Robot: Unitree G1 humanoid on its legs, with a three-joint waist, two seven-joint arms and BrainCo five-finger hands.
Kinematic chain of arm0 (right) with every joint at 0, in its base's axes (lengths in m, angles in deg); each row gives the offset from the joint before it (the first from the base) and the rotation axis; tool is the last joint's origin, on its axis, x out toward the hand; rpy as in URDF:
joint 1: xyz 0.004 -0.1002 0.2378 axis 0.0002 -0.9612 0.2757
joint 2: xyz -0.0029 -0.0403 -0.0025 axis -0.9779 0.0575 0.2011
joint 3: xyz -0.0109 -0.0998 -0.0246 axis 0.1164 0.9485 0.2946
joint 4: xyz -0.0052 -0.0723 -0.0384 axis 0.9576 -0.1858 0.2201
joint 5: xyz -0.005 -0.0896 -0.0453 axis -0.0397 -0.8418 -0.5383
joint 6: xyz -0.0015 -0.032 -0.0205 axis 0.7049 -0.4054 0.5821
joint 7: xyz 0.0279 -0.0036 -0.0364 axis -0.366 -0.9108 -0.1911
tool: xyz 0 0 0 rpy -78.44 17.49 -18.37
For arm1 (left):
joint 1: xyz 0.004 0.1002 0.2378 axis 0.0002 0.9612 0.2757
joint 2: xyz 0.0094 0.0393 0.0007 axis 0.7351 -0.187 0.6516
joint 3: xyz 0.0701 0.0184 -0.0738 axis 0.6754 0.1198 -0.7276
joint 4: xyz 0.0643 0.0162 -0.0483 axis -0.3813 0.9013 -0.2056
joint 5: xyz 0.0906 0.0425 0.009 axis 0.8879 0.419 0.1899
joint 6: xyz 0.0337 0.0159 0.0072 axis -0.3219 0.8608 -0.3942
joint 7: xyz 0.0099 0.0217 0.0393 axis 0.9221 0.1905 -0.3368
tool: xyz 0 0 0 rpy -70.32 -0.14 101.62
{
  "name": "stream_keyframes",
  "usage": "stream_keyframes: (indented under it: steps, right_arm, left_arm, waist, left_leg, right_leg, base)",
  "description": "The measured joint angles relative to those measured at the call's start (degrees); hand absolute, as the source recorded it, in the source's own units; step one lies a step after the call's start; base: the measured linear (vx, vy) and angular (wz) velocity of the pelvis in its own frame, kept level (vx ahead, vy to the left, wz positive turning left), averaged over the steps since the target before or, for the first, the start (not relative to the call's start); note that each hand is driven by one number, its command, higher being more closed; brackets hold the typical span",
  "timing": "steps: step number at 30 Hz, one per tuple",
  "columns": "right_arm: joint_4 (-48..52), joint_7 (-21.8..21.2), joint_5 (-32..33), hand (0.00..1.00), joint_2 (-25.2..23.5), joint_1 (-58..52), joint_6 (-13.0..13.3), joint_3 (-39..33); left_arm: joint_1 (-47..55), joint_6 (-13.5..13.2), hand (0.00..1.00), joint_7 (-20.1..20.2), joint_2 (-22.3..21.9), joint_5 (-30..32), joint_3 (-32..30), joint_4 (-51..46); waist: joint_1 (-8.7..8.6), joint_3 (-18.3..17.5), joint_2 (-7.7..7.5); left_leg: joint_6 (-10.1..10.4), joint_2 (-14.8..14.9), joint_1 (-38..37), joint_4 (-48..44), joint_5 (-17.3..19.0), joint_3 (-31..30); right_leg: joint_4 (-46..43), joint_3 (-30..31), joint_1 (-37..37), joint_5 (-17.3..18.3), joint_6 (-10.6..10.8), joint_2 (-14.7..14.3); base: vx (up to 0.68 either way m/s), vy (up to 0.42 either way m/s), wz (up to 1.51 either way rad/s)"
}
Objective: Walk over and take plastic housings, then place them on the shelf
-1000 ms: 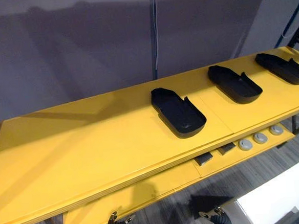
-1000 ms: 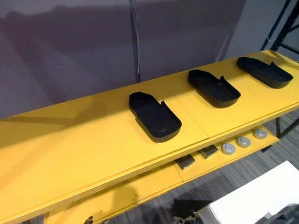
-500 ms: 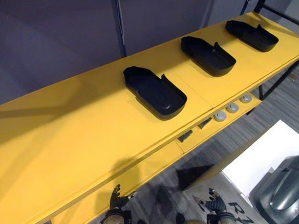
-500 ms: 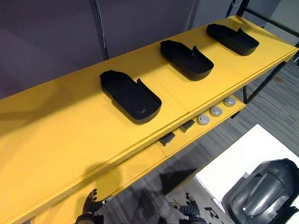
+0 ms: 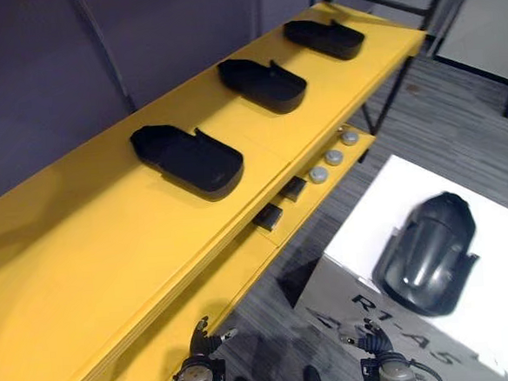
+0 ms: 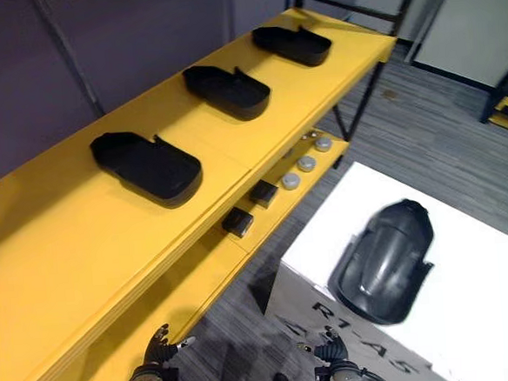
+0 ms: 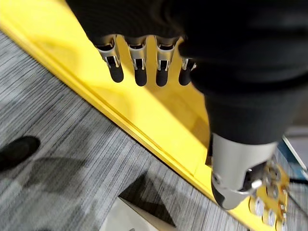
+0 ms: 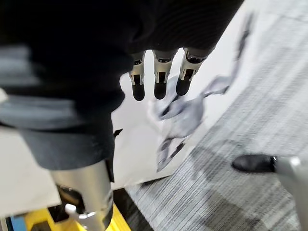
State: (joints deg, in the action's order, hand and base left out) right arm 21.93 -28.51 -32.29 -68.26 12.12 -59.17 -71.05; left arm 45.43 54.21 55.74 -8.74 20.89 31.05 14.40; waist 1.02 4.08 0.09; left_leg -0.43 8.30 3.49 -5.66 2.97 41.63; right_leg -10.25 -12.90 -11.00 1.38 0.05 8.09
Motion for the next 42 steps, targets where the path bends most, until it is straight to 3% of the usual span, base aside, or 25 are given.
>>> stream_keyframes:
  steps: [1, 3, 4, 6, 8, 10, 12, 13, 14, 16, 17, 18, 20, 23, 29, 35, 39, 42]
  right_arm:
    - [-0.07, -0.03, -0.01, 0.00, -0.24, 0.24, 0.00, 0.00]
    - [-0.11, -0.02, -0.03, 0.00, -0.13, -0.47, 0.01, -0.02]
    - [-0.24, 0.09, -0.06, 0.00, 0.31, -0.91, 0.00, -0.09]
    - [-0.33, 0.14, -0.05, 0.00, 0.75, -2.69, -0.08, -0.10]
    - [-0.23, 0.20, -0.02, 0.00, 0.74, -4.57, -0.06, -0.19]
    - [0.21, 0.66, 0.98, 0.00, 0.89, -5.17, 0.04, -0.44]
    - [-0.33, 0.75, 1.18, 0.00, 0.68, -5.28, 0.03, -1.38]
    - [-0.34, 0.77, 1.18, 0.00, 0.64, -5.26, 0.03, -1.43]
    - [-1.81, 0.80, 1.20, 0.00, 1.42, -4.46, 0.00, -1.44]
    - [-3.18, 0.79, 1.23, 0.00, 1.93, -4.23, 0.01, -1.51]
    - [-3.25, 0.73, 1.44, 0.00, 1.98, -4.29, 0.03, -2.02]
    - [-3.30, 0.73, 1.45, 0.00, 2.10, -4.42, 0.02, -2.88]
    - [-3.49, 0.74, 1.46, 0.00, 2.27, -5.14, -0.01, -4.63]
    - [-3.38, 0.69, 1.76, 0.00, 1.76, -5.75, 0.00, -5.43]
    - [4.70, 0.80, 2.72, 0.00, 2.35, -7.18, -0.05, -11.19]
    - [37.87, 2.23, 0.18, 0.00, 9.21, -12.37, -0.13, -18.36]
    - [52.73, 2.18, -4.21, 0.00, 11.79, -12.74, 0.16, -17.78]
    - [59.74, 1.61, -4.60, 0.00, 12.10, -11.92, 0.81, -13.51]
  left_arm:
    - [1.06, 0.40, 0.00, 0.01, 0.17, -0.02, -0.01, 0.05]
    - [1.92, 0.44, 0.00, 0.01, 0.09, -0.02, 0.05, 0.71]
    - [1.44, 0.61, 0.00, 0.14, -0.46, -0.09, 0.50, 1.89]
    - [1.64, 0.56, 0.00, 0.33, -1.29, -0.07, 0.71, 2.29]
    - [1.41, 0.58, 0.00, 0.66, -1.24, -0.07, 0.62, 3.65]
    - [0.96, 0.59, 0.00, 0.76, -1.34, -0.07, 0.63, 4.61]
    - [0.84, 0.73, 0.00, 0.76, -1.02, -0.12, 0.44, 5.60]
    - [0.90, 0.79, 0.00, 0.75, -1.01, -0.15, 0.45, 5.62]
    - [0.74, 0.63, 0.00, 0.50, -1.08, -0.58, 0.39, 5.35]
    - [1.21, 0.56, 0.00, -0.04, -1.13, -1.40, 0.40, 5.45]
    - [1.43, 0.44, 0.00, -0.19, -1.16, -1.41, 0.40, 5.48]
    - [1.44, 0.31, 0.00, -0.21, -1.15, -1.69, 0.40, 5.60]
    - [1.37, 0.30, 0.00, -0.16, -0.87, -2.46, 0.22, 6.24]
    - [1.30, 0.34, 0.00, -0.14, -0.27, -2.44, -0.69, 7.31]
    - [1.53, 0.41, 0.00, -0.18, 2.40, -2.43, -3.30, 7.15]
    - [3.45, 0.20, 0.00, 0.69, 3.03, -2.35, -4.16, 4.20]
    - [5.77, 0.19, 0.00, 1.05, 2.61, -2.35, -3.29, 4.24]
    - [6.64, 0.07, 0.00, 1.32, 2.08, -2.36, -2.76, 4.49]
  waist:
    - [0.05, -0.16, 0.06]
    - [-0.08, -0.45, -0.73]
    - [-0.90, 0.15, -0.03]
    - [-0.58, 0.29, 0.44]
    - [-0.99, 0.60, 0.66]
    - [-2.28, 2.72, 1.21]
    - [-1.85, 3.69, 0.74]
    - [-1.65, 3.82, 0.25]
    - [-0.75, 4.84, -0.34]
    - [-0.14, 4.63, 0.49]
    - [-0.25, 4.67, 0.83]
    - [-0.34, 4.67, 1.28]
    - [-0.27, 3.89, 2.18]
    - [-0.73, 3.41, 1.09]
    - [-1.54, 2.98, 1.43]
    - [-3.00, 1.16, 0.80]
    - [-3.54, 0.41, -0.28]
    - [-3.49, -0.09, -0.54]
  left_leg:
    - [0.66, 1.06, -1.46, -0.16, 0.08, 3.25]
    - [2.39, 1.44, -3.82, -0.72, 0.57, 7.33]
    - [3.99, 1.65, -4.34, -0.79, 1.52, 6.65]
    - [4.96, 2.68, -4.86, -0.60, 2.19, 4.78]
    - [5.15, 6.27, -4.55, -5.17, 2.55, 3.76]
    - [6.78, 11.74, -4.23, -13.92, 5.01, 1.83]
    - [5.76, 13.98, -2.07, -20.87, 4.65, -5.15]
    - [5.76, 13.77, -0.84, -22.29, 5.03, -8.68]
    - [8.89, 5.18, 0.58, -20.54, 9.01, -28.58]
    - [9.81, -0.70, 0.47, -17.65, 10.08, -40.20]
    - [9.55, -1.54, 0.33, -16.61, 10.08, -41.80]
    - [8.55, -1.69, 0.21, -15.10, 9.53, -41.83]
    - [4.55, -1.01, -0.74, -10.35, 7.77, -40.01]
    - [3.52, -2.50, -2.37, -6.13, 7.21, -37.61]
    - [3.78, -4.24, -5.36, -2.01, 5.69, -35.85]
    - [3.49, -5.91, -6.88, -1.51, 4.07, -35.52]
    - [3.08, -6.08, -8.22, -1.44, 3.56, -35.51]
    - [3.01, -6.09, -8.77, -1.37, 3.51, -35.54]
  right_leg:
    - [-4.93, -6.75, -0.88, 0.84, -0.22, 2.11]
    - [-6.24, -12.17, -0.44, 2.42, -0.33, 3.68]
    - [-4.05, -10.46, 0.36, 1.95, -0.36, 1.30]
    - [-0.51, -7.77, 1.74, 0.82, -0.92, -1.67]
    - [-0.80, -7.90, 2.36, 1.41, -1.83, -4.11]
    - [-2.56, -6.41, 2.86, 2.54, -3.43, -7.07]
    - [-2.90, -3.38, 3.19, 2.73, -3.96, -8.95]
    - [-2.96, -2.63, 3.24, 2.72, -4.06, -9.00]
    - [-3.09, 2.88, 3.22, 2.34, -4.10, -8.81]
    - [-2.85, 6.39, 3.54, 2.16, -3.84, -9.27]
    - [-2.73, 7.25, 3.81, 2.10, -3.71, -9.58]
    - [-2.46, 8.22, 4.26, 2.08, -3.49, -10.21]
    - [-2.70, 10.43, 4.22, 2.89, -2.76, -11.69]
    - [-3.01, 11.46, 3.75, 3.14, -1.71, -10.07]
    - [-2.60, 12.40, 4.41, 3.87, -0.56, -8.73]
    - [1.76, 12.29, 8.00, 3.64, 0.01, -7.02]
    - [4.07, 12.37, 10.37, 3.15, 0.70, -6.84]
    - [4.86, 12.44, 11.20, 2.95, 0.86, -6.84]
  base:
    - [-0.14, -0.087, -1.15]
    - [-0.10, -0.187, -1.28]
    - [-0.05, -0.203, -1.07]
    - [-0.05, -0.164, -1.01]
    - [0.00, -0.199, -0.78]
    - [0.05, -0.237, -0.54]
    - [0.04, -0.184, -0.65]
    - [0.07, -0.131, -1.09]
    - [0.06, -0.093, -1.22]
    - [0.09, 0.059, -1.26]
    - [0.13, 0.121, -0.90]
    - [0.08, 0.120, -0.67]
    - [0.06, 0.161, -0.60]
    - [0.13, 0.139, -0.27]
    - [0.20, 0.100, -0.10]
    - [0.10, 0.062, 0.00]
    - [0.03, 0.015, -0.02]
    - [0.00, 0.005, -0.01]
